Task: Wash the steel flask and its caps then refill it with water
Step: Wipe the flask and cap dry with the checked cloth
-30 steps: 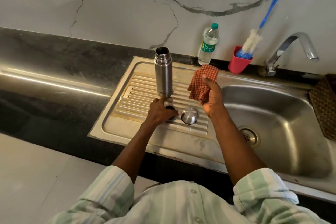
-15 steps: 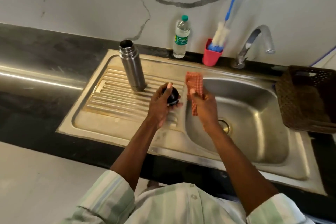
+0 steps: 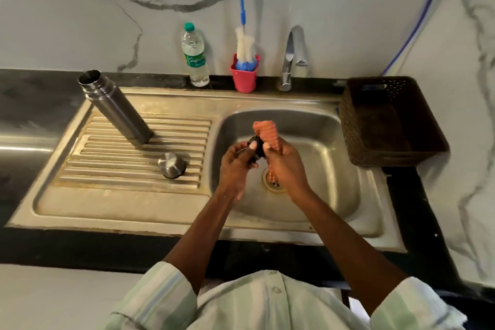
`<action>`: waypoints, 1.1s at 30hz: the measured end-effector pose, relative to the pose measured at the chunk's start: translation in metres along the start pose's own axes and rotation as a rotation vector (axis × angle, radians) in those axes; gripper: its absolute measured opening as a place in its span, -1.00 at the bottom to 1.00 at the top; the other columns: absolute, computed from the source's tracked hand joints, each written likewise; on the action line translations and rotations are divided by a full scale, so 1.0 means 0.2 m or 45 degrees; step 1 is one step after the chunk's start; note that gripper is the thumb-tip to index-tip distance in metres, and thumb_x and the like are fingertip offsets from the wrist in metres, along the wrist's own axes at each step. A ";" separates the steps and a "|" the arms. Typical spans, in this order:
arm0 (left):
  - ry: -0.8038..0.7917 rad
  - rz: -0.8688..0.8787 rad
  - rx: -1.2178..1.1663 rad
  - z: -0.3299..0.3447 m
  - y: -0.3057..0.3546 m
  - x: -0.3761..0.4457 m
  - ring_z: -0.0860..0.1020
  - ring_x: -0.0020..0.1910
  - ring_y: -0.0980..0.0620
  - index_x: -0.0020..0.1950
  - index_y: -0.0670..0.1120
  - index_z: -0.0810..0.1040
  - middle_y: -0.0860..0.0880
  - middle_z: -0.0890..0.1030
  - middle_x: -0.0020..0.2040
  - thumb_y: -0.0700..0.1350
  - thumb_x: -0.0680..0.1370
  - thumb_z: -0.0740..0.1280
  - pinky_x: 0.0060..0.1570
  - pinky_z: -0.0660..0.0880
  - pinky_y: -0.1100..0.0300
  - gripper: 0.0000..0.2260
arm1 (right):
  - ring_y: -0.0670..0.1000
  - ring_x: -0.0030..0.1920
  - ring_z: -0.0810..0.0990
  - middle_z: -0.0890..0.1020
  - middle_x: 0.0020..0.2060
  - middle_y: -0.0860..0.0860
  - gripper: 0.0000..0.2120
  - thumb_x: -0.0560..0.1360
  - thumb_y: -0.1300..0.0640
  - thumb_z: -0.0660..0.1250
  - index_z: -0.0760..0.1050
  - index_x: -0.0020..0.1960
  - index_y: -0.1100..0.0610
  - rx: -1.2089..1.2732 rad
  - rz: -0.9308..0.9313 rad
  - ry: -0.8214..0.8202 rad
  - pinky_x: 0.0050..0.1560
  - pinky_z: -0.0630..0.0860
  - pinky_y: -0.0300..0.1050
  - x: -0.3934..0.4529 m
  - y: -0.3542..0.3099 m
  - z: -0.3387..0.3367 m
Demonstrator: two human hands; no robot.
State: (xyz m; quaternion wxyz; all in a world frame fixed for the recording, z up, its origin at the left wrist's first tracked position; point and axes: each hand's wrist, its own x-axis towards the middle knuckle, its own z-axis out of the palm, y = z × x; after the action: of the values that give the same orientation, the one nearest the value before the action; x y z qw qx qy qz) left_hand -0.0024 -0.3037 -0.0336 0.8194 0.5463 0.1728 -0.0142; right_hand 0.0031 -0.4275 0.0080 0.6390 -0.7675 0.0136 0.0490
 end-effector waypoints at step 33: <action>0.020 -0.196 -0.055 0.20 0.06 0.13 0.67 -0.16 -0.07 -0.01 -0.27 0.64 -0.18 0.69 -0.14 -0.32 0.61 0.25 -0.13 0.63 0.12 -0.83 | 0.02 0.08 0.53 0.62 0.09 0.03 -0.56 0.62 -0.15 0.09 0.55 0.22 0.12 -0.855 -0.601 0.151 0.04 0.45 -0.11 0.28 0.18 -0.04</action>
State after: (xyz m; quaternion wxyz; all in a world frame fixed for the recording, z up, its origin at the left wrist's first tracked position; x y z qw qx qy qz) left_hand 0.0343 -0.3306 -0.0179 0.8261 0.5139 0.2209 -0.0691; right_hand 0.0564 -0.4391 -0.0308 0.3450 -0.9169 -0.1427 -0.1413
